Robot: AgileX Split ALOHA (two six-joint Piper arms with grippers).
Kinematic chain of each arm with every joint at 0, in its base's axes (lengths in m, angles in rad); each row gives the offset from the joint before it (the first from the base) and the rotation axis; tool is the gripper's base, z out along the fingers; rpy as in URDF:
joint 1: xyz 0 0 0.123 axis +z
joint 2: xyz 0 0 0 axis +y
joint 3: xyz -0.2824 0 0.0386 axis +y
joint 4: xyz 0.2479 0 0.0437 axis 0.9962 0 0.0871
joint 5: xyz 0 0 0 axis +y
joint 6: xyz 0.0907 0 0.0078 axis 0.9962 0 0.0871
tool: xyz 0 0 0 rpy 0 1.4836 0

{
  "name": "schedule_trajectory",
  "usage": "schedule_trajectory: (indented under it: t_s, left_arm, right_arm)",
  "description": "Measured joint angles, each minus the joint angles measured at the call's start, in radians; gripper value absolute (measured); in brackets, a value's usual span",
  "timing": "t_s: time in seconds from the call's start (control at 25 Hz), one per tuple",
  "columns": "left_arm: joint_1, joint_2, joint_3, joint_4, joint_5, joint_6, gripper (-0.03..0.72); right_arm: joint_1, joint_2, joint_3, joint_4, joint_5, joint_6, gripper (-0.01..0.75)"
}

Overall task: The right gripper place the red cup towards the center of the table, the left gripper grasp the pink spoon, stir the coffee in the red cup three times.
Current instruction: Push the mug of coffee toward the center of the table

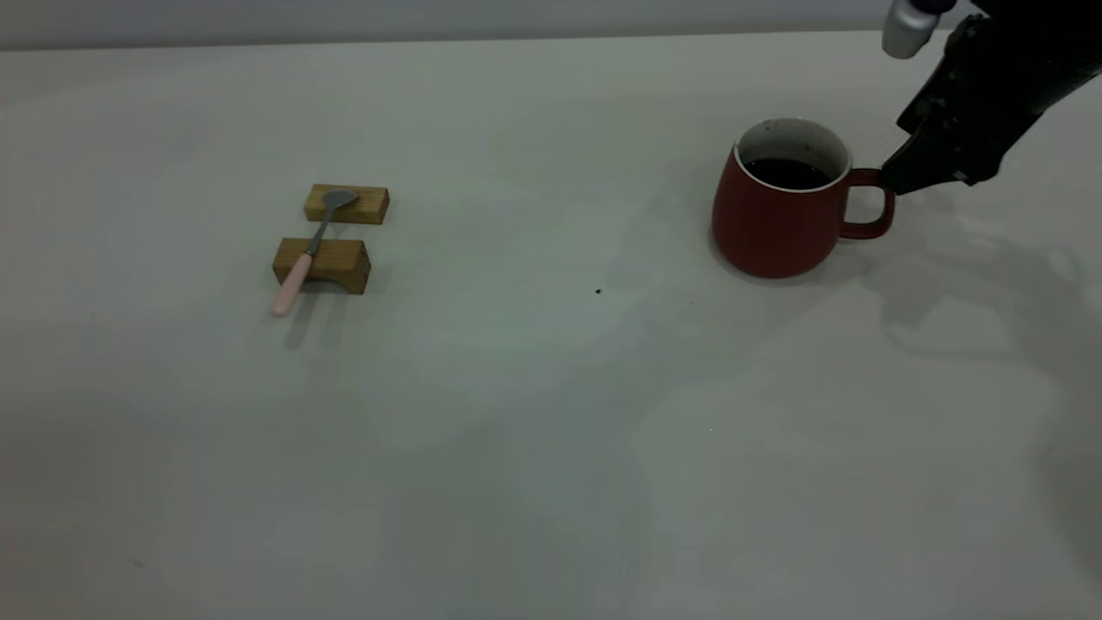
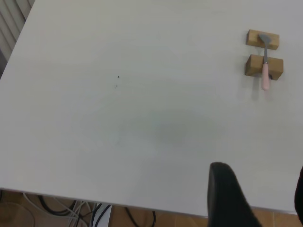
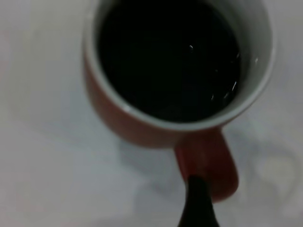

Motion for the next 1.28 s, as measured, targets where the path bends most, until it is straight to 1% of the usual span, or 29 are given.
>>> schedule_trajectory:
  t_s: [0.2, 0.32, 0.44, 0.84, 1.28]
  left_arm:
    - [0.000, 0.000, 0.000, 0.000, 0.000, 0.000, 0.425]
    - [0.000, 0.000, 0.000, 0.000, 0.000, 0.000, 0.425]
    - [0.000, 0.000, 0.000, 0.000, 0.000, 0.000, 0.425]
    - [0.000, 0.000, 0.000, 0.000, 0.000, 0.000, 0.425]
    - [0.000, 0.000, 0.000, 0.000, 0.000, 0.000, 0.425]
  right_arm:
    - [0.000, 0.075, -0.060, 0.012, 0.068, -0.003, 0.586]
    - [0.005, 0.100, -0.065, 0.011, 0.075, -0.005, 0.572]
    - [0.032, 0.122, -0.078, 0.008, 0.077, -0.005, 0.557]
    - [0.207, 0.170, -0.184, 0.055, 0.077, -0.005, 0.551]
    - [0.348, 0.207, -0.269, 0.108, 0.078, -0.005, 0.551]
